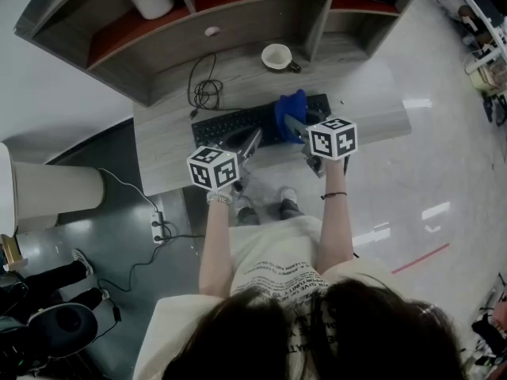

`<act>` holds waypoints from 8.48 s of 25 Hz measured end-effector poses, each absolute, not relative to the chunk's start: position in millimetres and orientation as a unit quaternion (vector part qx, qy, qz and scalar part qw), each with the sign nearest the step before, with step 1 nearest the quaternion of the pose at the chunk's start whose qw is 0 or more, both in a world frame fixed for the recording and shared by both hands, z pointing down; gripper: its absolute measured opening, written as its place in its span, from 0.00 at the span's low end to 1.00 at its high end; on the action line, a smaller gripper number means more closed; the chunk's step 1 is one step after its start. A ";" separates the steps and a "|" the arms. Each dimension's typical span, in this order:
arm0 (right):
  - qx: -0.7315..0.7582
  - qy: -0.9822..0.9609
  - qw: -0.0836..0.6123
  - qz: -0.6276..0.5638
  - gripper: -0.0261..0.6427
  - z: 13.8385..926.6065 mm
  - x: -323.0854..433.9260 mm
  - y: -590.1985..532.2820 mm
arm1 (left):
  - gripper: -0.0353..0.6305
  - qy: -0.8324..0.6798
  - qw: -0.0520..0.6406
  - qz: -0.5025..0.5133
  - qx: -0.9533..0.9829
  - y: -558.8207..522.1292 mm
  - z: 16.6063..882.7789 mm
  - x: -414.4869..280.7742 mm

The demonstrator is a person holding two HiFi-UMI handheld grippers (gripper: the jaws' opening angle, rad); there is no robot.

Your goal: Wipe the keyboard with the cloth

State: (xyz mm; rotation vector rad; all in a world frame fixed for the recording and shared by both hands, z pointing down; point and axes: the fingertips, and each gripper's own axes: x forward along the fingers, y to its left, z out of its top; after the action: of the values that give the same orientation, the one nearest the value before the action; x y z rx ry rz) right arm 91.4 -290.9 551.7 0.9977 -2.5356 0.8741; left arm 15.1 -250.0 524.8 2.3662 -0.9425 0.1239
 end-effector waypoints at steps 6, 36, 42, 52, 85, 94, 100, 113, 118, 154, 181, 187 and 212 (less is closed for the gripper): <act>0.339 -0.879 0.144 0.303 0.13 554.2 79.2 -289.9 | 0.06 -0.358 0.293 0.045 0.885 -249.8 526.3 3.4; 0.317 -0.889 0.148 0.295 0.13 552.6 27.1 -273.5 | 0.06 -0.382 0.297 0.033 0.874 -228.6 526.9 -44.4; 0.312 -0.891 0.147 0.296 0.13 552.1 18.7 -271.7 | 0.06 -0.388 0.298 0.030 0.872 -224.5 527.7 -52.5; 0.300 -0.895 0.153 0.293 0.13 552.6 -4.5 -269.2 | 0.06 -0.403 0.298 0.023 0.865 -220.2 526.4 -76.5; 0.290 -0.897 0.156 0.295 0.13 559.1 -66.3 -263.1 | 0.06 -0.406 0.305 0.029 0.861 -215.8 534.1 -133.6; 0.289 -0.898 0.153 0.295 0.13 558.3 -78.5 -258.4 | 0.06 -0.405 0.303 0.030 0.862 -212.0 532.8 -144.5; 0.286 -0.900 0.150 0.293 0.13 557.8 -90.8 -255.0 | 0.06 -0.409 0.301 0.032 0.861 -207.6 533.0 -155.3; 0.276 -0.903 0.153 0.290 0.13 560.7 -121.9 -247.8 | 0.06 -0.416 0.302 0.031 0.857 -198.9 537.3 -182.8; 0.273 -0.904 0.154 0.290 0.13 562.3 -131.9 -244.6 | 0.06 -0.417 0.303 0.031 0.857 -196.4 538.9 -191.2; 0.226 -0.920 0.139 0.288 0.13 559.6 -190.0 -219.5 | 0.06 -0.444 0.301 0.031 0.843 -172.4 543.8 -230.7; 0.134 -0.971 0.025 0.199 0.13 456.4 -156.7 -195.5 | 0.06 -0.507 0.205 -0.038 0.836 -154.9 472.1 -218.0; 0.132 -0.975 0.002 0.181 0.13 439.7 -154.7 -196.6 | 0.06 -0.502 0.183 -0.047 0.844 -157.9 454.7 -215.1; 0.124 -0.981 -0.005 0.147 0.13 425.5 -151.1 -200.2 | 0.06 -0.498 0.155 -0.046 0.852 -165.3 438.7 -209.7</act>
State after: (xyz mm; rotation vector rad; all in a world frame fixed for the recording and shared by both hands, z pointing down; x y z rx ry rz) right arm -151.1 -200.2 425.5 0.3917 -3.0922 0.4627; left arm -209.7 -165.3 438.7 2.4410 -1.4253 -0.1307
